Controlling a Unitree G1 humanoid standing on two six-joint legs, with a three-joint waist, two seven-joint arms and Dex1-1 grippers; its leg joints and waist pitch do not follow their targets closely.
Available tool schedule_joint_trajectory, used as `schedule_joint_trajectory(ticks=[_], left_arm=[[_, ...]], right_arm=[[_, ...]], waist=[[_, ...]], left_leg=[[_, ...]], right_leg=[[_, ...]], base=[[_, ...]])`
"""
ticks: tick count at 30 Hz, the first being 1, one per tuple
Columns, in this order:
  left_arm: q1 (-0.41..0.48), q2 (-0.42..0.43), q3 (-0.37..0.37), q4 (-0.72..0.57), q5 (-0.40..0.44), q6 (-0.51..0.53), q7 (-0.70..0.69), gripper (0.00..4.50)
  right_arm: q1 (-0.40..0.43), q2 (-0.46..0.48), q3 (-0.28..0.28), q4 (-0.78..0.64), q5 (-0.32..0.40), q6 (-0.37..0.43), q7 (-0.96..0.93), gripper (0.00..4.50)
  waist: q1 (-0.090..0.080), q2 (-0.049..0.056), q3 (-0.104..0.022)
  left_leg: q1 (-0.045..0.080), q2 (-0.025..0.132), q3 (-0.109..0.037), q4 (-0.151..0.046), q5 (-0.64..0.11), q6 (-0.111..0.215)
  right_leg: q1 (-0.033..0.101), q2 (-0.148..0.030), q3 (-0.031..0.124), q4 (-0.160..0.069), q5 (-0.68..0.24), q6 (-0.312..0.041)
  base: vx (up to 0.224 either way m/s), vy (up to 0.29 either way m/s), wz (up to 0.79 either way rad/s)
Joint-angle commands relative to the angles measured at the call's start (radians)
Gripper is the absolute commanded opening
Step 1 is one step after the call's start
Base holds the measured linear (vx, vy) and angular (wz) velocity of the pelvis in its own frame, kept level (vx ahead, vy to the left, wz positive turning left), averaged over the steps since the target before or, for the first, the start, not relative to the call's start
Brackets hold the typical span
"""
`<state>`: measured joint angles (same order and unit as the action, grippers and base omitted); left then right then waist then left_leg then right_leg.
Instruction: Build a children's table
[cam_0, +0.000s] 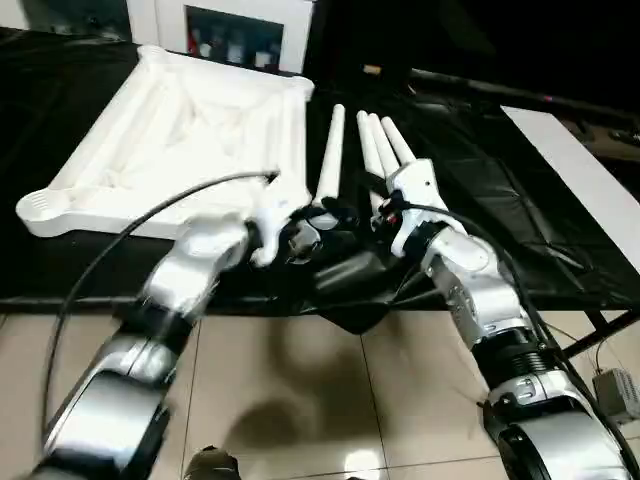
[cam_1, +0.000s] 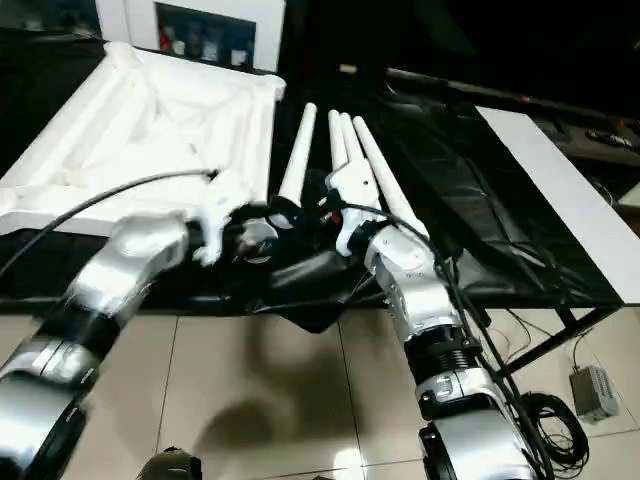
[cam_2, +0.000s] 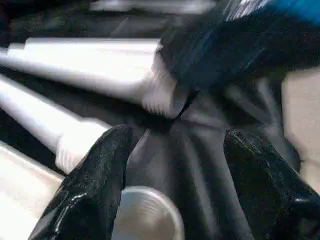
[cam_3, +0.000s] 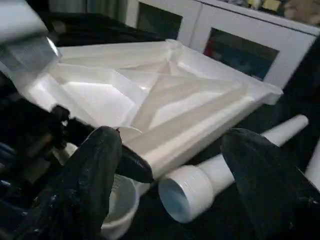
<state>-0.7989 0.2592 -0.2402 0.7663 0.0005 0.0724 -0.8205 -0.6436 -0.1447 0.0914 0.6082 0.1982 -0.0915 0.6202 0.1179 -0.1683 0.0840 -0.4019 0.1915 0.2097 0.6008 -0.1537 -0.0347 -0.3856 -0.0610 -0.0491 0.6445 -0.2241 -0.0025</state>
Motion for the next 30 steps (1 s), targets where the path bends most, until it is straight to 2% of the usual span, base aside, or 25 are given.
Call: schedule_joint_trajectory(ticks=[1,2,3,4,5,6,7,8,9,10,12,13,14,17,18,19,21,22,23,24,25,26,27,29,30], left_arm=[[-0.032,-0.027,-0.034,0.016,0.008,0.033,-0.018,3.32],[-0.04,-0.064,-0.031,0.016,-0.007,0.093,0.036,3.32],[-0.014,-0.12,-0.008,-0.009,-0.024,0.183,0.191,3.32],[0.014,-0.146,0.007,-0.033,-0.034,0.214,0.253,3.32],[0.023,-0.152,0.012,-0.042,-0.037,0.223,0.269,3.32],[0.04,-0.163,0.019,-0.057,-0.042,0.237,0.296,3.32],[0.103,-0.178,0.046,-0.133,-0.058,0.227,0.341,3.32],[0.217,-0.196,0.112,-0.277,-0.067,0.206,0.429,3.32],[0.293,-0.199,0.163,-0.374,-0.087,0.156,0.443,3.32],[0.31,-0.201,0.18,-0.397,-0.1,0.155,0.445,3.32],[0.431,-0.203,0.285,-0.543,-0.119,0.133,0.505,3.32],[0.459,-0.193,0.301,-0.57,-0.104,0.104,0.518,3.32],[0.498,-0.181,0.32,-0.611,-0.093,0.051,0.523,3.32],[0.544,-0.192,0.392,-0.68,-0.113,-0.001,0.549,3.32],[0.554,-0.192,0.425,-0.697,-0.133,0.002,0.553,3.32],[0.559,-0.192,0.433,-0.708,-0.141,0.008,0.558,3.32],[0.589,-0.19,0.462,-0.787,-0.161,0.027,0.579,3.32],[0.598,-0.191,0.458,-0.816,-0.156,0.022,0.593,3.32],[0.616,-0.191,0.437,-0.892,-0.145,0.05,0.614,3.32],[0.616,-0.191,0.437,-0.892,-0.145,0.05,0.614,3.32],[0.621,-0.188,0.422,-0.94,-0.144,0.077,0.613,3.32],[0.623,-0.191,0.41,-0.995,-0.153,0.097,0.614,3.32],[0.611,-0.196,0.402,-1.05,-0.144,0.11,0.633,3.32],[0.589,-0.196,0.407,-1.041,-0.125,0.113,0.654,3.32],[0.583,-0.196,0.409,-1.028,-0.127,0.101,0.648,3.32]], right_arm=[[-0.01,-0.013,-0.023,0.014,-0.005,-0.015,0.001,3.53],[-0.006,-0.01,-0.023,0.013,-0.007,-0.014,-0.003,3.53],[0.002,-0.005,-0.027,0.005,-0.01,-0.007,-0.022,3.53],[0.006,-0.001,-0.032,0.001,-0.01,0.0,-0.036,3.53],[0.008,0.001,-0.033,-0.002,-0.01,0.003,-0.041,3.53],[0.012,0.003,-0.036,-0.006,-0.009,0.008,-0.049,3.53],[0.023,0.008,-0.045,-0.02,-0.01,0.024,-0.08,3.53],[0.051,0.02,-0.065,-0.054,0.0,0.063,-0.134,3.53],[0.076,0.026,-0.08,-0.082,-0.002,0.083,-0.183,3.53],[0.082,0.028,-0.084,-0.088,-0.002,0.086,-0.195,3.53],[0.141,0.044,-0.111,-0.152,-0.001,0.094,-0.265,3.53],[0.158,0.05,-0.12,-0.174,0.007,0.094,-0.276,3.53],[0.184,0.056,-0.131,-0.211,0.017,0.089,-0.285,3.53],[0.231,0.063,-0.16,-0.276,0.034,0.057,-0.297,3.53],[0.245,0.068,-0.169,-0.298,0.038,0.051,-0.308,3.53],[0.25,0.069,-0.171,-0.307,0.04,0.052,-0.31,3.53],[0.291,0.069,-0.185,-0.385,0.072,0.1,-0.31,3.53],[0.302,0.067,-0.185,-0.409,0.077,0.115,-0.309,3.53],[0.322,0.061,-0.185,-0.459,0.081,0.15,-0.315,3.53],[0.322,0.061,-0.185,-0.459,0.081,0.15,-0.315,3.53],[0.331,0.059,-0.183,-0.488,0.084,0.167,-0.318,3.53],[0.344,0.05,-0.176,-0.529,0.098,0.188,-0.307,3.53],[0.363,0.02,-0.154,-0.578,0.081,0.212,-0.285,3.53],[0.371,-0.004,-0.145,-0.597,0.057,0.227,-0.279,3.53],[0.374,-0.01,-0.148,-0.603,0.054,0.23,-0.281,3.53]], waist=[[0.007,0.021,-0.078],[0.007,0.021,-0.08],[0.007,0.048,-0.081],[0.007,0.062,-0.082],[0.011,0.042,-0.077],[0.015,0.051,-0.08],[0.017,0.048,-0.079],[0.012,0.071,-0.078],[0.008,0.071,-0.075],[0.007,0.068,-0.079],[0.005,0.083,-0.076],[0.002,0.089,-0.073],[-0.007,0.09,-0.069],[-0.015,0.098,-0.061],[-0.017,0.111,-0.059],[-0.018,0.108,-0.058],[-0.022,0.123,-0.059],[-0.024,0.122,-0.057],[-0.026,0.13,-0.062],[-0.027,0.128,-0.063],[-0.026,0.139,-0.063],[-0.032,0.163,-0.071],[-0.028,0.181,-0.06],[-0.035,0.168,-0.067],[-0.034,0.17,-0.066]], left_leg=[[0.042,0.051,-0.033,-0.068,-0.1,-0.013],[0.044,0.052,-0.031,-0.066,-0.103,-0.011],[0.047,0.056,-0.034,-0.068,-0.126,-0.025],[0.052,0.062,-0.035,-0.068,-0.147,-0.036],[0.048,0.058,-0.033,-0.068,-0.171,-0.027],[0.047,0.056,-0.033,-0.066,-0.174,-0.026],[0.044,0.056,-0.034,-0.067,-0.175,-0.023],[0.039,0.07,-0.043,-0.077,-0.206,-0.04],[0.043,0.063,-0.04,-0.079,-0.23,-0.041],[0.044,0.06,-0.038,-0.073,-0.224,-0.041],[0.042,0.056,-0.036,-0.073,-0.221,-0.037],[0.04,0.058,-0.039,-0.076,-0.232,-0.038],[0.041,0.056,-0.041,-0.082,-0.284,-0.042],[0.049,0.056,-0.041,-0.085,-0.341,-0.054],[0.052,0.057,-0.043,-0.088,-0.375,-0.064],[0.052,0.058,-0.044,-0.089,-0.387,-0.069],[0.052,0.059,-0.049,-0.093,-0.412,-0.086],[0.05,0.059,-0.049,-0.096,-0.421,-0.084],[0.046,0.06,-0.05,-0.097,-0.406,-0.083],[0.046,0.056,-0.046,-0.094,-0.39,-0.072],[0.044,0.053,-0.047,-0.093,-0.384,-0.073],[0.044,0.054,-0.048,-0.091,-0.372,-0.079],[0.036,0.055,-0.058,-0.099,-0.382,-0.083],[0.035,0.044,-0.05,-0.089,-0.367,-0.056],[0.033,0.04,-0.047,-0.087,-0.35,-0.043]], right_leg=[[0.033,-0.099,0.043,-0.061,0.039,-0.201],[0.032,-0.097,0.043,-0.059,0.05,-0.215],[0.029,-0.094,0.041,-0.053,0.081,-0.235],[0.027,-0.095,0.04,-0.049,0.104,-0.251],[0.032,-0.098,0.041,-0.058,0.095,-0.266],[0.036,-0.1,0.043,-0.057,0.09,-0.27],[0.038,-0.101,0.044,-0.062,0.08,-0.267],[0.048,-0.102,0.045,-0.061,0.098,-0.261],[0.044,-0.092,0.042,-0.068,0.072,-0.244],[0.045,-0.094,0.045,-0.064,0.073,-0.244],[0.039,-0.092,0.048,-0.071,0.038,-0.229],[0.039,-0.091,0.049,-0.073,0.027,-0.221],[0.035,-0.085,0.049,-0.086,-0.051,-0.185],[0.021,-0.083,0.052,-0.099,-0.194,-0.149],[0.014,-0.081,0.052,-0.105,-0.239,-0.138],[0.013,-0.081,0.051,-0.106,-0.253,-0.132],[0.011,-0.078,0.05,-0.102,-0.245,-0.126],[0.01,-0.073,0.051,-0.103,-0.225,-0.12],[0.016,-0.072,0.052,-0.096,-0.181,-0.123],[0.014,-0.071,0.052,-0.099,-0.166,-0.122],[0.015,-0.073,0.052,-0.098,-0.166,-0.123],[0.02,-0.069,0.05,-0.104,-0.102,-0.121],[0.02,-0.069,0.047,-0.092,-0.1,-0.128],[0.028,-0.067,0.049,-0.1,-0.109,-0.132],[0.027,-0.07,0.051,-0.104,-0.133,-0.132]], base=[[0.0,0.0,0.0],[0.0,0.0,0.0],[0.0,0.0,0.0],[0.0,0.0,0.0],[0.0,0.0,0.0],[0.0,0.0,0.0],[0.0,0.0,0.0],[0.0,0.0,0.0],[0.0,0.0,0.0],[0.0,0.0,0.0],[0.0,0.0,0.0],[0.0,0.0,0.0],[0.0,0.0,0.0],[0.0,0.0,0.0],[0.0,0.0,0.0],[0.0,0.0,0.0],[0.0,0.0,0.0],[0.0,0.0,0.0],[0.0,0.0,0.0],[0.0,0.0,0.0],[0.0,0.0,0.0],[0.0,0.0,0.0],[0.0,0.0,0.0],[0.0,0.0,0.0],[0.0,0.0,0.0]])
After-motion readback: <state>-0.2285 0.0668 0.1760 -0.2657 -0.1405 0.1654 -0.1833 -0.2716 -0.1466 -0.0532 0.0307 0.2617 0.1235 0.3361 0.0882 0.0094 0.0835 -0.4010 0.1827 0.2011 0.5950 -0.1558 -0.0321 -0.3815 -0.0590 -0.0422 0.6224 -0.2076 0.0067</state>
